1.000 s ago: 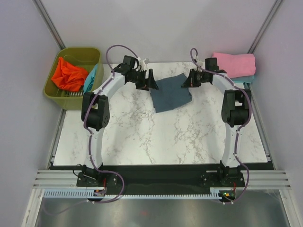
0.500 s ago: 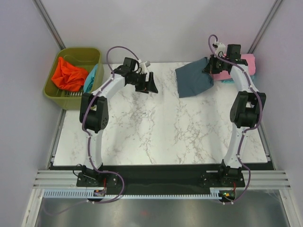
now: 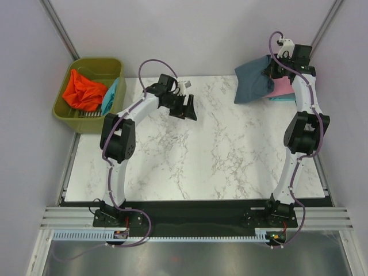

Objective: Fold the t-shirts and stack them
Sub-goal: Neatly place the folded tshirt to the corner

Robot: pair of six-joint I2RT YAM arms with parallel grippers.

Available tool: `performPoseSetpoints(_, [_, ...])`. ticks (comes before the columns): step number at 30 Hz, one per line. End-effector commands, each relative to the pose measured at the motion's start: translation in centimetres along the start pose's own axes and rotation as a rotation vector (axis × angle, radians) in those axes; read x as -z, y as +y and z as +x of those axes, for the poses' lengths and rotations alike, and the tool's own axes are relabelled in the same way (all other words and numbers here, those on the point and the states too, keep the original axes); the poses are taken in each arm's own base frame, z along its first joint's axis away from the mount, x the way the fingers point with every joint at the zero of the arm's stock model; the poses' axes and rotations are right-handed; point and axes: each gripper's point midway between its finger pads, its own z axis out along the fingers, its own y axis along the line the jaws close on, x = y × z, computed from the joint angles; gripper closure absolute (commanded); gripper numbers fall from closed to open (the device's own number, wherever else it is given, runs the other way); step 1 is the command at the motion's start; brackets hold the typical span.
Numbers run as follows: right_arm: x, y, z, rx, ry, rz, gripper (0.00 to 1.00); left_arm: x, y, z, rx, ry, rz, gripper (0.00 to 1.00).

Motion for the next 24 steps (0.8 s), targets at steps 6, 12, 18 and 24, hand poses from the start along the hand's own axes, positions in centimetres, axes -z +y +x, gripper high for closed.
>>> performPoseSetpoints(6, [2.8, -5.9, -5.8, 0.059, -0.178, 0.124, 1.0, 0.9, -1.9, -0.4, -0.109, -0.015, -0.017, 0.12])
performPoseSetpoints(12, [3.5, -10.4, -6.9, 0.044, -0.24, 0.208, 1.0, 0.0, -2.3, 0.3, -0.14, 0.009, -0.027, 0.12])
performPoseSetpoints(18, [4.3, -12.9, -6.8, 0.019, -0.265, 0.245, 1.0, -0.9, -3.4, 0.9, -0.177, 0.032, -0.031, 0.11])
performPoseSetpoints(24, [6.5, -14.9, -8.1, 0.009, -0.316, 0.287, 1.0, -1.7, -3.8, 1.1, -0.181, 0.042, -0.026, 0.11])
